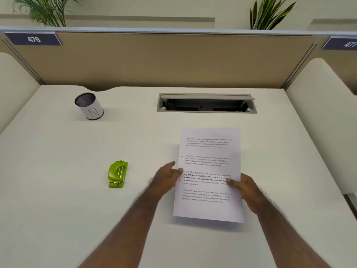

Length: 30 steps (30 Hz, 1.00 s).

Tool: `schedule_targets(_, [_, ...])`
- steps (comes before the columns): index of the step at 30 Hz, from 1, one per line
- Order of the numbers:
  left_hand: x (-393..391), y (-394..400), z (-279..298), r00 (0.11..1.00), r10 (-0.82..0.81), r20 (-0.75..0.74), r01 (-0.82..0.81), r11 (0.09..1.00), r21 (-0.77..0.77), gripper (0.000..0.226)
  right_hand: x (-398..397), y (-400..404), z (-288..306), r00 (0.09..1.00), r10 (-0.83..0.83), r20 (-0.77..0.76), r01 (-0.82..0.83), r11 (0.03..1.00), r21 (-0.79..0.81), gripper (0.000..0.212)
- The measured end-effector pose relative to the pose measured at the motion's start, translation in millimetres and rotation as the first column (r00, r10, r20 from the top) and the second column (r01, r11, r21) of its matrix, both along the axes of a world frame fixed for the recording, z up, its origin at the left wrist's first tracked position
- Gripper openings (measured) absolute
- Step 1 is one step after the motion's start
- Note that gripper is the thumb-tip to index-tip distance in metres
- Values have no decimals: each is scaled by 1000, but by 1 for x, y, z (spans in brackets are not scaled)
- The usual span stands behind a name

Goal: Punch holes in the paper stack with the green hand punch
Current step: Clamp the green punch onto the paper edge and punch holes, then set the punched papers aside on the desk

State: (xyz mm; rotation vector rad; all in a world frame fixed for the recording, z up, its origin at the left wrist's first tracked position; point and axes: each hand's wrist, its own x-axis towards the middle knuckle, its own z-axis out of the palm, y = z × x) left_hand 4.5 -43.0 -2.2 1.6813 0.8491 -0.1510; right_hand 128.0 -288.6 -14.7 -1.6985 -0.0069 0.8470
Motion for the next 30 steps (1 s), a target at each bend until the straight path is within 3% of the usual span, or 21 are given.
schedule_targets(2, [9, -11, 3, 1000, 20, -11, -22, 987, -161, 25, 6, -6, 3, 1000, 1, 16, -1, 1000, 0, 29])
schedule_targets(8, [45, -31, 6, 998, 69, -4, -68, 974, -217, 29, 30, -32, 7, 993, -89, 72, 89, 996, 7, 24])
schedule_targets(15, [96, -53, -3, 996, 87, -11, -88, 972, -218, 27, 69, -65, 10, 976, -215, 38, 216, 976, -19, 26])
schedule_targets(23, [154, -75, -7, 997, 80, -21, -83, 968, -236, 25, 119, -90, -6, 956, -274, 103, 283, 956, -78, 32])
schedule_targets(30, [195, -83, -23, 998, 52, -19, -55, 989, -140, 27, 158, -99, -28, 936, -296, 192, 329, 928, -174, 28])
